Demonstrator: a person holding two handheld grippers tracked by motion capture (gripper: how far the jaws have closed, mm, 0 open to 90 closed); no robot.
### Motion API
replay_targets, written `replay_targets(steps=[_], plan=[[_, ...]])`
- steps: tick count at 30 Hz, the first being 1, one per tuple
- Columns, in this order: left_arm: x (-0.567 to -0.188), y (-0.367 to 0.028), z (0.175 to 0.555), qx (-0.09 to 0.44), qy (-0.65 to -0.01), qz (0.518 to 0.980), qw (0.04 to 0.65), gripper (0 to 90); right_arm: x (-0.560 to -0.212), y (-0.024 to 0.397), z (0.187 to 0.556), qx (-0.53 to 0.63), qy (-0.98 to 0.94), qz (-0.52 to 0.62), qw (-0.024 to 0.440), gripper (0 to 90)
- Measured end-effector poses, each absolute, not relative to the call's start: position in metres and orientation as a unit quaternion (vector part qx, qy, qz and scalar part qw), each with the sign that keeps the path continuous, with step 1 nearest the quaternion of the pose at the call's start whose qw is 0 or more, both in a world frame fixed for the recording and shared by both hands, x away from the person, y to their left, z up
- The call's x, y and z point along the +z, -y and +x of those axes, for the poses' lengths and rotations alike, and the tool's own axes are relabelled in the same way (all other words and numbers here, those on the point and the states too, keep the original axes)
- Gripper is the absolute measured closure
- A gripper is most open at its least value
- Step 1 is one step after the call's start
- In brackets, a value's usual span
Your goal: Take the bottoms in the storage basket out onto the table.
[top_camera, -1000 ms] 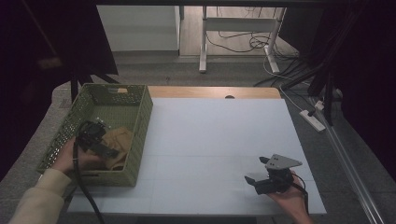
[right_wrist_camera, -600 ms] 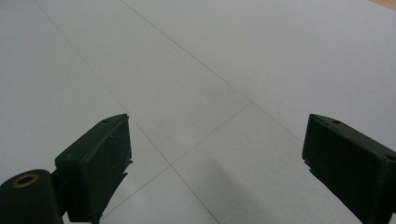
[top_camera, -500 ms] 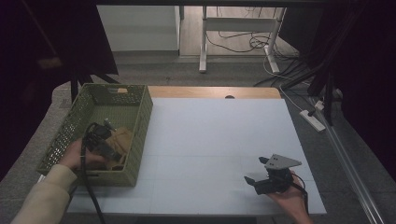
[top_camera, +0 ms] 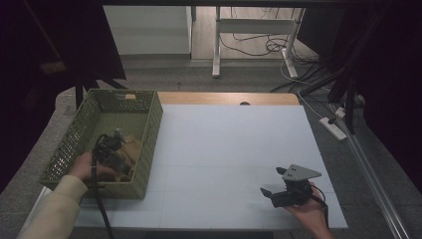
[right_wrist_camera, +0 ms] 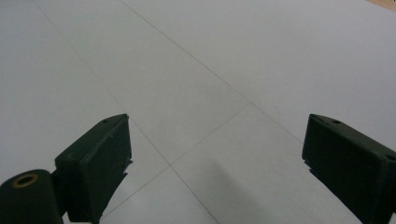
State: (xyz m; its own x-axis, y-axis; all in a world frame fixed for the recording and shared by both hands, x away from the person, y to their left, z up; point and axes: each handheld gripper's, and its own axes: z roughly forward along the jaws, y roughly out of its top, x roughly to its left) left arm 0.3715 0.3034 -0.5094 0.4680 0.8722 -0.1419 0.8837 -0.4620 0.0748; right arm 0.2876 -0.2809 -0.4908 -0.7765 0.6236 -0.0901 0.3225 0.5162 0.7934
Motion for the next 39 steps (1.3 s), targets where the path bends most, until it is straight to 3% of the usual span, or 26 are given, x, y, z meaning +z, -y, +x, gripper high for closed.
replay_targets(steps=[5, 14, 17, 28, 39], plan=[[-0.506, -0.303, 0.371, -0.039, -0.509, 0.857, 0.070, 23.0, -0.491, 0.281, 0.288, 0.405, -0.852, 0.276, 0.183, 8.0], [-0.500, -0.308, 0.369, -0.019, -0.518, 0.851, 0.079, 59.8, -0.491, 0.280, 0.288, 0.405, -0.852, 0.276, 0.184, 8.0], [-0.498, -0.311, 0.368, -0.012, -0.520, 0.850, 0.084, 66.7, -0.491, 0.280, 0.288, 0.404, -0.852, 0.277, 0.184, 8.0], [-0.481, -0.315, 0.362, 0.046, -0.528, 0.840, 0.115, 72.3, -0.492, 0.280, 0.288, 0.402, -0.852, 0.278, 0.186, 8.0], [-0.468, -0.319, 0.351, 0.065, -0.533, 0.826, 0.172, 72.6, -0.492, 0.280, 0.288, 0.399, -0.853, 0.280, 0.188, 8.0]])
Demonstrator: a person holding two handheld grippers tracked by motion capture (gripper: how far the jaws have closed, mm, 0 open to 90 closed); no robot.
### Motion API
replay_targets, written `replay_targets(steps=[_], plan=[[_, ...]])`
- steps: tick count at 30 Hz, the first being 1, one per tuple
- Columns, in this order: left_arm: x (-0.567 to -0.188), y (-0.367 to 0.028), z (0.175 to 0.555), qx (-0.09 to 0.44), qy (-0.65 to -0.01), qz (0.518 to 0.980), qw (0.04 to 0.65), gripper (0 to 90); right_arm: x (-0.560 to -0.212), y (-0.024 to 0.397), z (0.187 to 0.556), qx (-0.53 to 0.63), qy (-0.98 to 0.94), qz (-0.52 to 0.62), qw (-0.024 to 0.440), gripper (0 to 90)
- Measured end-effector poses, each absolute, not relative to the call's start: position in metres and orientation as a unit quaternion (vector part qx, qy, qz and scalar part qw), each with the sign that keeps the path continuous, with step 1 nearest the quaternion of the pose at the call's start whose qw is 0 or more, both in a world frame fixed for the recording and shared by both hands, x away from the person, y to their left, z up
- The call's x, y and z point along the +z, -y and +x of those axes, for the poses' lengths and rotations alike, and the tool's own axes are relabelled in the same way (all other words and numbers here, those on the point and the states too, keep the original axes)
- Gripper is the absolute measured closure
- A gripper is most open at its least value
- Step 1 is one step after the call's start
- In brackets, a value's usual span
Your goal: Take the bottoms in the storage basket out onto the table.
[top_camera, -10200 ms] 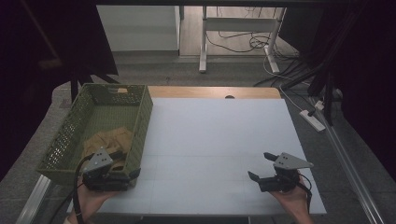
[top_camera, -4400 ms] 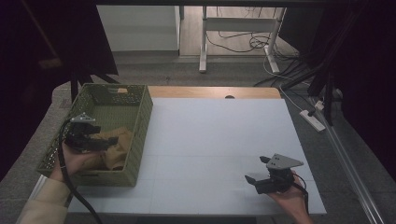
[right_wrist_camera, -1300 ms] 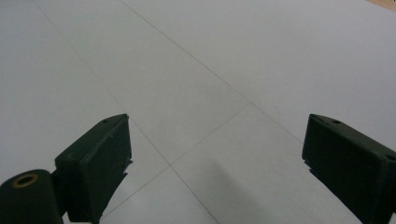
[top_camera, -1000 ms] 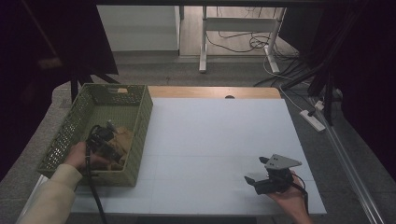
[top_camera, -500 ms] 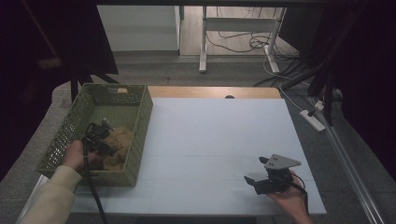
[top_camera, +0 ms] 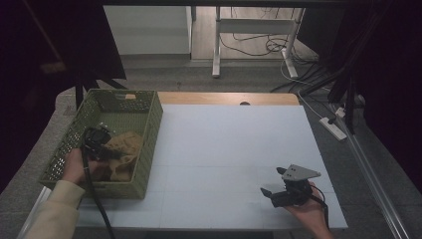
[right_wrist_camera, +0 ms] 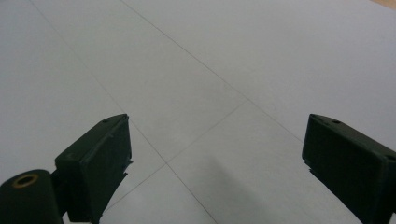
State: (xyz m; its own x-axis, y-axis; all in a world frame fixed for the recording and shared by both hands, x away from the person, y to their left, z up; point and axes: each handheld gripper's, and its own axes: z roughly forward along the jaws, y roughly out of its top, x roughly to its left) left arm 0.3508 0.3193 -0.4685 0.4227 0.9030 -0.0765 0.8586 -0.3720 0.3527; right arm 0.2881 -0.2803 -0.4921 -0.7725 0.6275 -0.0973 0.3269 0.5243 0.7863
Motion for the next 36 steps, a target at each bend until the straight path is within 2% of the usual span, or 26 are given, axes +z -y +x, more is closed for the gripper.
replay_targets(steps=[7, 24, 36], plan=[[-0.461, -0.319, 0.345, 0.075, -0.536, 0.817, 0.199, 72.6, -0.492, 0.280, 0.288, 0.399, -0.853, 0.281, 0.188, 8.0], [-0.447, -0.335, 0.323, 0.104, -0.555, 0.765, 0.311, 72.6, -0.492, 0.281, 0.288, 0.398, -0.852, 0.282, 0.190, 8.0], [-0.444, -0.337, 0.314, 0.124, -0.550, 0.750, 0.345, 72.6, -0.493, 0.281, 0.289, 0.395, -0.853, 0.283, 0.190, 8.0]])
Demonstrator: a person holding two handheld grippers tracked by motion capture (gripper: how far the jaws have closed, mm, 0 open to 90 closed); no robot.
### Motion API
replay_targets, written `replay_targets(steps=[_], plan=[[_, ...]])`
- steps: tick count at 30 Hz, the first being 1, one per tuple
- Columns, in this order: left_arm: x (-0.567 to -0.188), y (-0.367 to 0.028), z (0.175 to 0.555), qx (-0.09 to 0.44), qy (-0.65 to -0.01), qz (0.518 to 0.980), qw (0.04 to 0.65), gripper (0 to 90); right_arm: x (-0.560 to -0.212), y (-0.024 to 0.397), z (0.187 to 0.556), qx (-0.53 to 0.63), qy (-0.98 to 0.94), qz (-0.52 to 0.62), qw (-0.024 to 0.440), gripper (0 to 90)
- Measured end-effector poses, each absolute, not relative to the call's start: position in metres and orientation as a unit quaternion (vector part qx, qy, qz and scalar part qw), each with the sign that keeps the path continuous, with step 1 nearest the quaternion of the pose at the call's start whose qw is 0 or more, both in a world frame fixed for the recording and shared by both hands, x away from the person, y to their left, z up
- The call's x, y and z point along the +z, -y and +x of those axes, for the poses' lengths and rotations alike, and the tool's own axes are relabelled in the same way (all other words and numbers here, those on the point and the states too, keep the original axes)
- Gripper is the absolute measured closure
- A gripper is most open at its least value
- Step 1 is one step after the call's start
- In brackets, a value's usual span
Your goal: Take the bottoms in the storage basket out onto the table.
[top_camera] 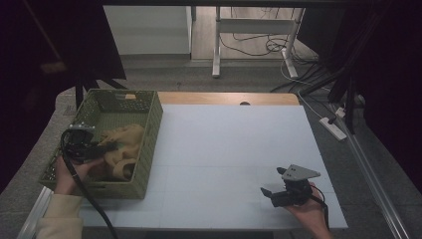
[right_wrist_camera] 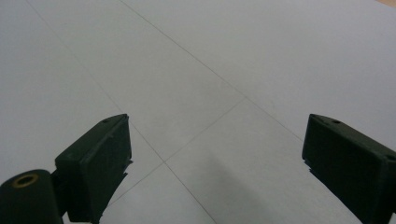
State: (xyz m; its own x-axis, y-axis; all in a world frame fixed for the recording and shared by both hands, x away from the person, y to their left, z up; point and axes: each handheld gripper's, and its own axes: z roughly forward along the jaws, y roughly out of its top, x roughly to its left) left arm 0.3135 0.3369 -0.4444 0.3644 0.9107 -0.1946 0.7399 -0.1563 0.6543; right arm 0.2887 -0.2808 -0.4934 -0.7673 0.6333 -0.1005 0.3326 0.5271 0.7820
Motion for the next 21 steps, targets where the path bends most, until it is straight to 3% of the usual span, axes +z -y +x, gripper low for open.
replay_targets(steps=[21], plan=[[-0.438, -0.345, 0.297, 0.149, -0.545, 0.724, 0.396, 72.5, -0.492, 0.282, 0.289, 0.403, -0.850, 0.283, 0.189, 8.0]])
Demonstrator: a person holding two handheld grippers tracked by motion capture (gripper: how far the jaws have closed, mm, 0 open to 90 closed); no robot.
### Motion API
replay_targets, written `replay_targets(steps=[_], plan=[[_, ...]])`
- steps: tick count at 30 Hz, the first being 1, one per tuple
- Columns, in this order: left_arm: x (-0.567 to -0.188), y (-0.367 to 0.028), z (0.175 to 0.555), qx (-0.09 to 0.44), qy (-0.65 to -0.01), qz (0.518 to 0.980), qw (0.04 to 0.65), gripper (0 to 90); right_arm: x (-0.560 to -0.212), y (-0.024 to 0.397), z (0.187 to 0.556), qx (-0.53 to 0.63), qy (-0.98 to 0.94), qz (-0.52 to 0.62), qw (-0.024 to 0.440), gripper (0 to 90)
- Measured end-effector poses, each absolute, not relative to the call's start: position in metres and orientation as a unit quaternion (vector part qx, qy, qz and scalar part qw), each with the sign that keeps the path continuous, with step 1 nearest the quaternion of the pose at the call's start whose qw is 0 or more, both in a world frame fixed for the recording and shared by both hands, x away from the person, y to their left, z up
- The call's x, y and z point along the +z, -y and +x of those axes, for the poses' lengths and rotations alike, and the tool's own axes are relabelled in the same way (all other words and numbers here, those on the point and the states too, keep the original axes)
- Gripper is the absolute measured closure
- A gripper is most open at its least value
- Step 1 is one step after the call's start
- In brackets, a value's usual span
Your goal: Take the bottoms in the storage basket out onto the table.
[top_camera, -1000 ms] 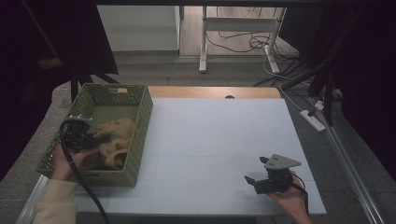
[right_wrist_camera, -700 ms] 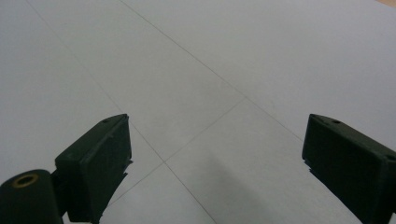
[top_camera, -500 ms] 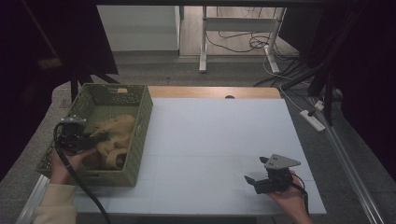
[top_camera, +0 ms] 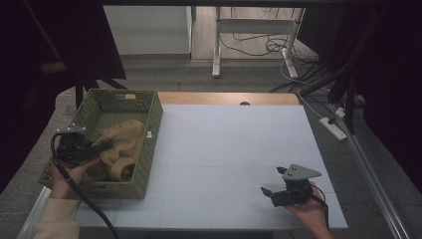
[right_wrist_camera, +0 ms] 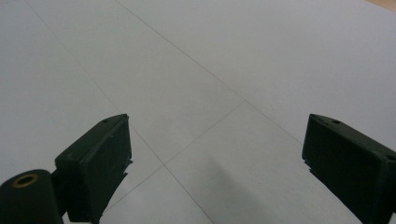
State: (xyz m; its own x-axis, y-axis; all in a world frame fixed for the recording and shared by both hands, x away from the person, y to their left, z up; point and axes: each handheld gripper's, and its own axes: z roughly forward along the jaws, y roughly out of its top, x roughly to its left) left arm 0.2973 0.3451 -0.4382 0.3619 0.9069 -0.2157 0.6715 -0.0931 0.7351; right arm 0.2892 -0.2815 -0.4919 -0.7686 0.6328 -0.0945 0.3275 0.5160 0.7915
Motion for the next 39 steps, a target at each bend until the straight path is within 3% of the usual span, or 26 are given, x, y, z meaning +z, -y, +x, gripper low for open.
replay_targets(steps=[39], plan=[[-0.417, -0.350, 0.278, 0.172, -0.535, 0.678, 0.474, 72.5, -0.492, 0.281, 0.290, 0.399, -0.851, 0.282, 0.193, 8.0]])
